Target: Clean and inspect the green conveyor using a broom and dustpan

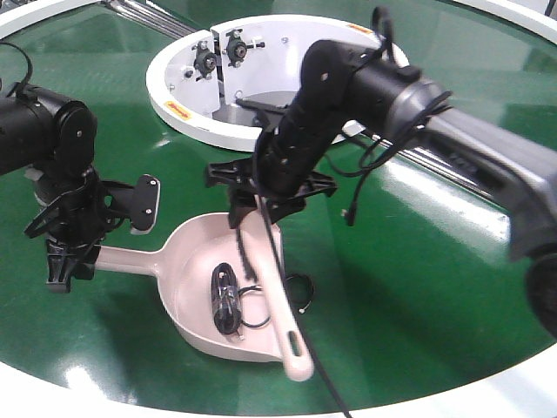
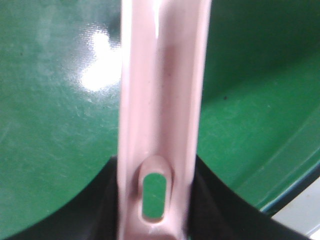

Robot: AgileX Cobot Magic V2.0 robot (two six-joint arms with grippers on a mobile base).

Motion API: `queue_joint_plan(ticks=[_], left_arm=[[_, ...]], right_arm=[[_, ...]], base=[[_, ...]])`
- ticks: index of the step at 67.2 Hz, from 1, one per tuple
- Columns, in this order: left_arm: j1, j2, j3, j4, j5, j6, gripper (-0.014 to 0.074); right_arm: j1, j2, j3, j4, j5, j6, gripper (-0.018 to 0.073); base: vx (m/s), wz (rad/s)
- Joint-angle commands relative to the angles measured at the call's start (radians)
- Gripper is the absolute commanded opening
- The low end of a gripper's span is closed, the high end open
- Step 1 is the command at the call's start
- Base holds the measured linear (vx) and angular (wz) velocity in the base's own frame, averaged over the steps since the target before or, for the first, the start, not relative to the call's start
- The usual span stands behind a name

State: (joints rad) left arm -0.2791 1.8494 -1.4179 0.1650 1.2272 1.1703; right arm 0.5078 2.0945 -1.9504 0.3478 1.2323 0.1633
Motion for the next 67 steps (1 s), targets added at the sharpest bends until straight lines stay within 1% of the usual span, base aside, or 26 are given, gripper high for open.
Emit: queue_joint_plan(ticks=[1,15,24,36,48,53,67], left_arm=[[-0.009,-0.051,-0.025,-0.016,0.030,-0.015,-0.0006],[-0.009,-0.051,-0.025,-0.016,0.030,-0.015,-0.0006],[-0.009,-0.051,-0.025,-0.016,0.030,-0.015,-0.0006],[-0.009,-0.051,-0.025,-0.016,0.030,-0.015,-0.0006],[-0.009,-0.051,-0.025,-0.016,0.030,-0.015,-0.0006],[-0.009,-0.051,-0.025,-0.016,0.030,-0.015,-0.0006],[-0.009,-0.051,-0.025,-0.016,0.030,-0.015,-0.0006]], right_arm=[[-0.036,-0.122,0.060,-0.032,0.058,0.001,-0.0002],[-0.109,-0.198,0.217,-0.107,0.058,-0.015,-0.0002],[-0.143,-0.201,0.265,-0.126,0.058,-0.033,-0.0002],[-0.165,-0.177,0.296,-0.152,0.058,-0.036,-0.0002],[-0.165,-0.118,0.296,-0.132,0.058,-0.046,-0.0002],[-0.165,-0.092,0.296,-0.113,0.058,-0.066,-0.0002],[-0.165,-0.022,0.294,-0.026,0.058,-0.091,-0.0002]], base=[[0.00,0.00],[0.00,0.00],[0.00,0.00],[0.00,0.00],[0.00,0.00],[0.00,0.00],[0.00,0.00]])
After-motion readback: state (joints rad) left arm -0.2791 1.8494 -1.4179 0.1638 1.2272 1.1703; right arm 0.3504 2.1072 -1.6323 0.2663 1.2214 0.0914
